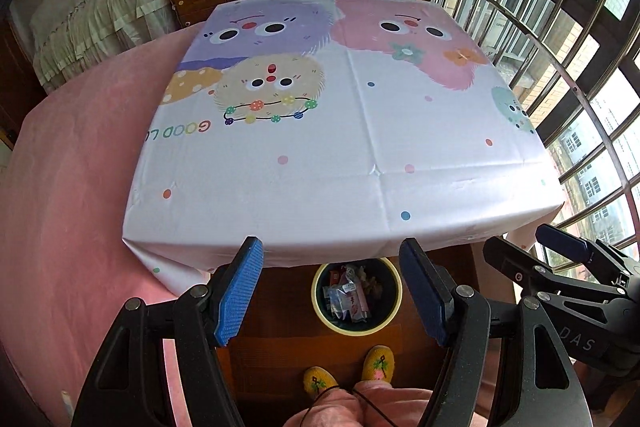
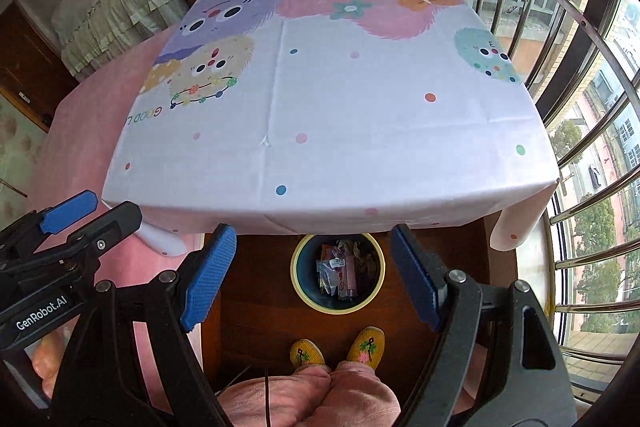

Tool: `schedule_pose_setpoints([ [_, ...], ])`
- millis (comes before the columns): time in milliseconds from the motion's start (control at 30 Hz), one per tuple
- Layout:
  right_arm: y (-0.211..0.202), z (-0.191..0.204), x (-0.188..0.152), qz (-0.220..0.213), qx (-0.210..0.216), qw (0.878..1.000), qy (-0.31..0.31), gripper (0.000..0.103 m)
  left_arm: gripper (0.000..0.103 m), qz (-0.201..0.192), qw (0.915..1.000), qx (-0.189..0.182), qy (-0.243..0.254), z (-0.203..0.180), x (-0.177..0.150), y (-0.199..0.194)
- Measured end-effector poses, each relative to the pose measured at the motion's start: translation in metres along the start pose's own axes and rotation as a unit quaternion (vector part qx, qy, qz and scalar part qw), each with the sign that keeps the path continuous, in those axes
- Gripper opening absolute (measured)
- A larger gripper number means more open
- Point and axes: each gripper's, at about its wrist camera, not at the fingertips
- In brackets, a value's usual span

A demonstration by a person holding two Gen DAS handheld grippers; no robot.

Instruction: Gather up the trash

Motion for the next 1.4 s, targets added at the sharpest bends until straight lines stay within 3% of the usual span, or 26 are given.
schedule_pose_setpoints([
  [267,-0.035,0.006,0.027,-0.046,0.003,0.999,-0.01,0.077,0.072,-0.025,0.9995,0.016,-0.009,-0.004,0.017,-0.021],
  [533,-0.05,0.007,0.028,-0.067,-0.003,0.998,-0.015,0.077,0.072,-0.022,0.9992,0.021,-0.024,-0.005,0.02,-0.017],
  [1400,-0.051,0.007,0.027,-0.071,-0.001,0.997,-0.026,0.077,0.072,-0.036,0.9989,0.026,-0.016,-0.015,0.019,-0.019],
])
Point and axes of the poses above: each gripper's, at about its wrist camera, not at the fingertips, and y roughly the way its jaws point, z to its left, x to its top, and after that the axes turned 6 degrees about -z, right-handed
